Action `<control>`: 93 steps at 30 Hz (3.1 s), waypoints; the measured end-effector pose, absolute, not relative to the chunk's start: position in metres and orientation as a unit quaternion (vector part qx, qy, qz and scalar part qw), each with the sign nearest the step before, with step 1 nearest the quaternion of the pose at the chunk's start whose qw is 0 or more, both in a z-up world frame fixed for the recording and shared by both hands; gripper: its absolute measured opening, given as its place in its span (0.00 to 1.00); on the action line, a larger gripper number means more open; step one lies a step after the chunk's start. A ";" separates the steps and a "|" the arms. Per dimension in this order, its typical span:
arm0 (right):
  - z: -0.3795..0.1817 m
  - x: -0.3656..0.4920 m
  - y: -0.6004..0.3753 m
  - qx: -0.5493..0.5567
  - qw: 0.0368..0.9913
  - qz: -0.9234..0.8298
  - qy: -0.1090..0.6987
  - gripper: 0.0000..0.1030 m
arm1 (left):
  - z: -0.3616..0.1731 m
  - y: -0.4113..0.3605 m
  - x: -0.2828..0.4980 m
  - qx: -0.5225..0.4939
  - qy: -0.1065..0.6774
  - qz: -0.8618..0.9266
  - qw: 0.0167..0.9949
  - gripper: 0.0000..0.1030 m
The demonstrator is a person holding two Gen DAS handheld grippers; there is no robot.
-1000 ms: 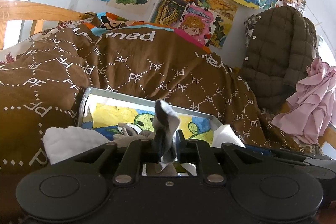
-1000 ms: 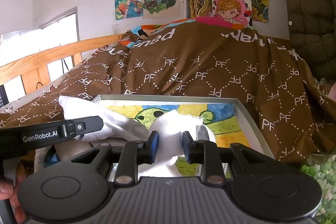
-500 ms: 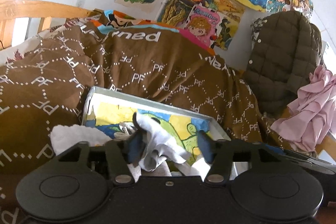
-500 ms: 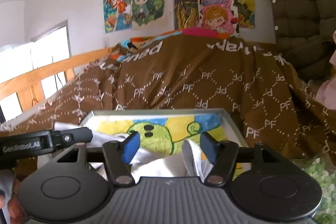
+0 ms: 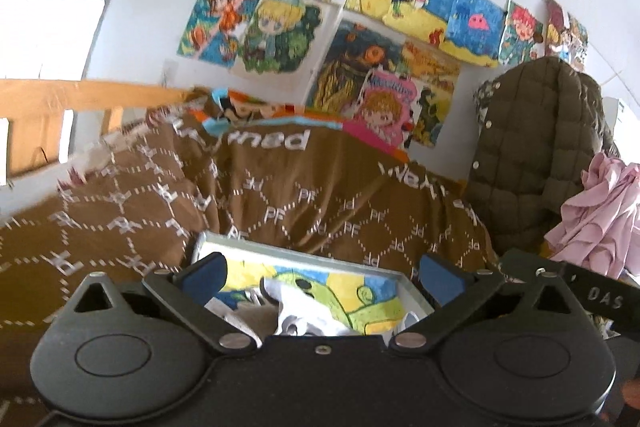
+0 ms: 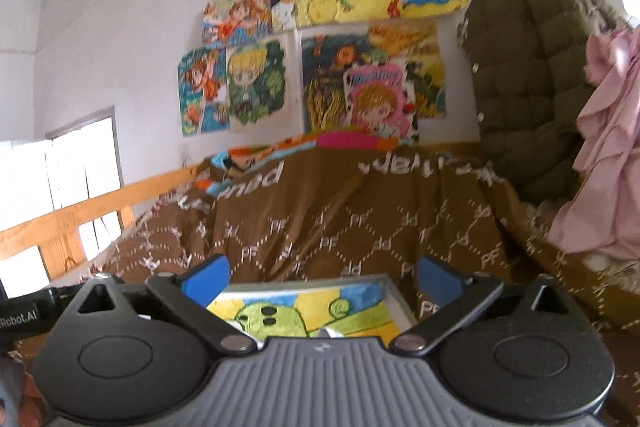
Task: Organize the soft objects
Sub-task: 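Move both open tools back toward the striped towel and orange silicone piece, then grasp the orange silicone piece with the left tool while the right tool grasps the striped towel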
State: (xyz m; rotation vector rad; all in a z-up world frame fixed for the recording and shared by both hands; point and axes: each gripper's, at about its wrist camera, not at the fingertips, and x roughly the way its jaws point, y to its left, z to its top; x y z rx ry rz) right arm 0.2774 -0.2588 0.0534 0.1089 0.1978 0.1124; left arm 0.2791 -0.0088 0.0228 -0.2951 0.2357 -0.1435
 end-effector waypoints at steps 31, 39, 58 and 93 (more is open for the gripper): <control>0.058 0.111 -0.279 0.077 0.994 0.021 0.081 1.00 | 0.048 -0.028 0.126 -0.085 0.090 -0.060 0.991 0.99; 0.045 0.086 -0.292 0.113 0.988 -0.005 0.102 1.00 | 0.039 -0.034 0.102 -0.079 0.103 -0.076 0.989 0.99; -0.001 0.133 -0.311 0.171 0.940 -0.061 0.289 1.00 | -0.022 -0.058 0.119 -0.019 0.243 -0.164 0.956 0.99; 0.005 0.180 -0.263 -0.015 0.960 -0.017 0.280 1.00 | -0.033 -0.036 0.200 -0.097 0.239 -0.108 0.960 0.99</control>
